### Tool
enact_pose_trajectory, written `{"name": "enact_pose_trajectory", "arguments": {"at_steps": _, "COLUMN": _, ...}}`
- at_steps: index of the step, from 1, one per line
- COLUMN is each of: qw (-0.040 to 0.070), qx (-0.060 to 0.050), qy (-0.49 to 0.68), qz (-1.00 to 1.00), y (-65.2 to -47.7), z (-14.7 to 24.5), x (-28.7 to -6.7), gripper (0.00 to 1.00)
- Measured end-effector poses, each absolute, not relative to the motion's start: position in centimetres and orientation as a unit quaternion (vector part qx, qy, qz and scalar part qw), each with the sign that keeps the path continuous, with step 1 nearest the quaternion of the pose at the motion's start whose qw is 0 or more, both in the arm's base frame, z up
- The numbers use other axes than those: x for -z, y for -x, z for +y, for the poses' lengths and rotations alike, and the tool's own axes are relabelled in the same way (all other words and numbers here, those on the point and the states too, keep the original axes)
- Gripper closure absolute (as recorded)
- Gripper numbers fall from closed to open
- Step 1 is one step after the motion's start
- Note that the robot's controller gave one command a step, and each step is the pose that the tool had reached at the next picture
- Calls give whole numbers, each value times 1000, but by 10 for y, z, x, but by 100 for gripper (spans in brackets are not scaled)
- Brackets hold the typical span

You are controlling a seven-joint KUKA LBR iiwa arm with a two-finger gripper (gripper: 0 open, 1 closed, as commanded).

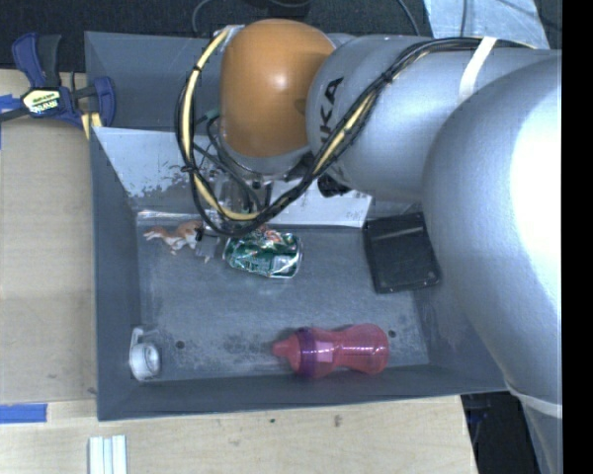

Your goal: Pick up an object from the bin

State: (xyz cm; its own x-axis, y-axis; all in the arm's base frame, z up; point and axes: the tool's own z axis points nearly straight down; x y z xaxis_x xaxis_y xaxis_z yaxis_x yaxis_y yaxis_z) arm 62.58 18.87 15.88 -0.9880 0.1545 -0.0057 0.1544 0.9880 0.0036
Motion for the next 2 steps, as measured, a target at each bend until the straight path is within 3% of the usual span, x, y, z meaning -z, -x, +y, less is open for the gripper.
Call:
{"name": "enact_pose_trajectory", "arguments": {"at_steps": 1, "qw": 4, "qx": -2, "qy": -45, "qz": 999, "y": -629, "z": 189, "x": -88, "gripper": 0}}
{"name": "enact_pose_trajectory", "arguments": {"at_steps": 2, "qw": 4, "qx": -3, "qy": -174, "qz": 985, "y": -627, "z": 232, "x": -70, "gripper": 100}}
